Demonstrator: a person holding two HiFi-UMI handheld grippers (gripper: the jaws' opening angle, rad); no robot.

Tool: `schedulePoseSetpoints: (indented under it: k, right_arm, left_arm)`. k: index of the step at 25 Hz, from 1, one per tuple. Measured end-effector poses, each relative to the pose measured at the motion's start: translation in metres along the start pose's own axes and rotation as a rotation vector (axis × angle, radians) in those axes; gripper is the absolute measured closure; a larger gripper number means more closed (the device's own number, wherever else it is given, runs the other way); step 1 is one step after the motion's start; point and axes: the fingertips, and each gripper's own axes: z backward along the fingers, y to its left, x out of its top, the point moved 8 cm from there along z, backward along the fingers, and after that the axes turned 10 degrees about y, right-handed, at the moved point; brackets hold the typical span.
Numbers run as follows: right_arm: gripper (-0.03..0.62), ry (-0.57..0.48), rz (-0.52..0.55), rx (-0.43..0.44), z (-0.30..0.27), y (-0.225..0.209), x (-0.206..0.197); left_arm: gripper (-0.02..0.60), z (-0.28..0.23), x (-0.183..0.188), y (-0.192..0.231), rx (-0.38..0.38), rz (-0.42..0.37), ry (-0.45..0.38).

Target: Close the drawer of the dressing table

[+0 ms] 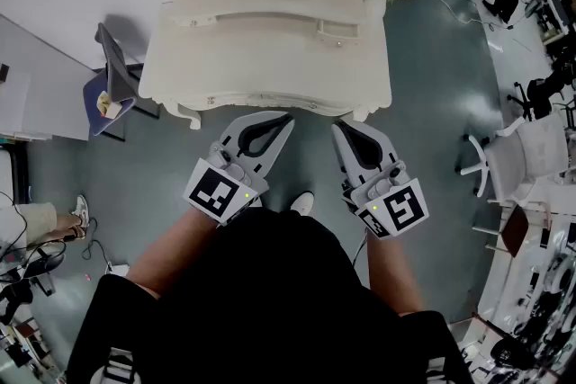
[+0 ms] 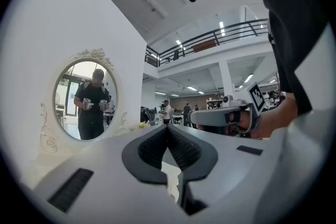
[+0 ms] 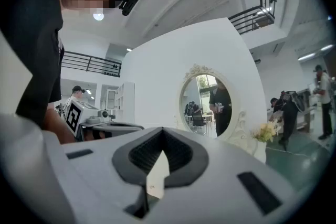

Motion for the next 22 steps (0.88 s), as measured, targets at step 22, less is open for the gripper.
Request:
schedulePoseSetpoints:
  k: [22]
  right_arm:
    - [0.597, 0.007, 0.006, 0.005, 0.014, -0.009, -0.015]
  left_arm:
    - [0.589, -0.008, -0.005, -0.008, 0.006, 0.031, 0.018]
